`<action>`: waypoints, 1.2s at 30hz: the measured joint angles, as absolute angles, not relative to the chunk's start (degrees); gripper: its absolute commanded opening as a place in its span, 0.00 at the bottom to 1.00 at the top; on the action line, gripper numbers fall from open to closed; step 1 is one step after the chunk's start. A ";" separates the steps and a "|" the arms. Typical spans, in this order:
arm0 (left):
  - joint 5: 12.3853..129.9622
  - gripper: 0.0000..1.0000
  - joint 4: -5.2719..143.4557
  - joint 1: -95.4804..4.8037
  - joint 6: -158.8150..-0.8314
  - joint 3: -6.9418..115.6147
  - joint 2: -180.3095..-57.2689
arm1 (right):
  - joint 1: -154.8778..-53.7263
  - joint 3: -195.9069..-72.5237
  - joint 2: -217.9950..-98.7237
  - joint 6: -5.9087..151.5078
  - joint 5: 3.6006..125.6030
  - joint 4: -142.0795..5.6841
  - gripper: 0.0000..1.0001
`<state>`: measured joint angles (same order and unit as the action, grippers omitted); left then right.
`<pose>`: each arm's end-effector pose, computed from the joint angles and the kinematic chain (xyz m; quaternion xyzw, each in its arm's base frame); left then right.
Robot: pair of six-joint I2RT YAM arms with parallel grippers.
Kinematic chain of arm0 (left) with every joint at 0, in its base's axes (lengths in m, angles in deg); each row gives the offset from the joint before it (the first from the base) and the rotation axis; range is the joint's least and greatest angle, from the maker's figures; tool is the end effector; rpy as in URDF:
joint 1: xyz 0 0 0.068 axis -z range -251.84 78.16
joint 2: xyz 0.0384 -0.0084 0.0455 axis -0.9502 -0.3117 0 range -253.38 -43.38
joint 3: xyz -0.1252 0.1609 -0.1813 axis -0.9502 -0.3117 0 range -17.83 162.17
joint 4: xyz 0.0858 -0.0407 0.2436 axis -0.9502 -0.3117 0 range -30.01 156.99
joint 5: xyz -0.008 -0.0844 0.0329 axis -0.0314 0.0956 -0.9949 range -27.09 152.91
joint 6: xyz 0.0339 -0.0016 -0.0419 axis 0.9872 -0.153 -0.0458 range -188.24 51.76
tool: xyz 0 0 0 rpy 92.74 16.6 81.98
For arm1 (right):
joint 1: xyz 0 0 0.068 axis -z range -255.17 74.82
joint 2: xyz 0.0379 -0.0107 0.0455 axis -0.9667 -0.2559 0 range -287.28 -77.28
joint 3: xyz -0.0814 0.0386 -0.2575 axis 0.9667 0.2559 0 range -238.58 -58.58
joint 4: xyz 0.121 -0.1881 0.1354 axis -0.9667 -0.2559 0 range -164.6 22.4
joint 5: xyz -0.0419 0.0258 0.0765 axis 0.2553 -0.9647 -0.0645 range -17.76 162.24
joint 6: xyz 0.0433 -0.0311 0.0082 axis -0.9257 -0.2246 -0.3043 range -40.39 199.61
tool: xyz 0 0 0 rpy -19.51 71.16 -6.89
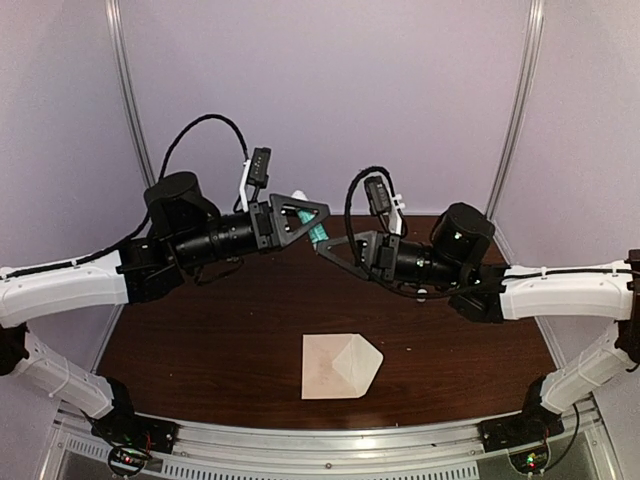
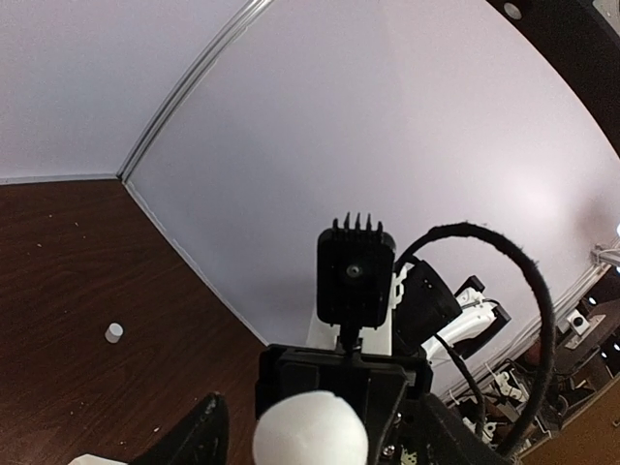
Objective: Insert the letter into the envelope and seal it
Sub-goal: Pass from the left arm to the right, then pass from the right arm to the left
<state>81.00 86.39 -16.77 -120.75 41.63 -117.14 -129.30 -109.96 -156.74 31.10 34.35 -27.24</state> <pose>0.1660 -0.2571 0.3743 0.1309 0.6638 -0.6507 0.3448 0.1674 0.2689 0.3324 -0.2816 0.5804 0.7022 0.3013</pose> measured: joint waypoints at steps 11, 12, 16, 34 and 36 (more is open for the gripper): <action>82.88 0.47 87.68 -16.77 -121.80 41.85 -120.24 | -129.83 -109.96 -160.32 30.25 37.87 -24.10 0.12; 82.90 0.46 87.83 -16.77 -121.80 41.85 -120.26 | -129.85 -109.96 -160.32 30.21 38.18 -23.79 0.12; 83.12 0.37 88.24 -16.70 -122.00 41.87 -120.26 | -130.09 -109.78 -160.32 30.12 39.47 -22.37 0.12; 81.15 0.04 86.39 -16.73 -121.94 41.87 -120.51 | -130.40 -107.81 -160.46 30.29 41.13 -20.27 0.60; 80.23 0.03 85.16 -16.73 -121.37 41.87 -120.31 | -130.40 -107.14 -160.11 30.05 41.59 -21.78 0.66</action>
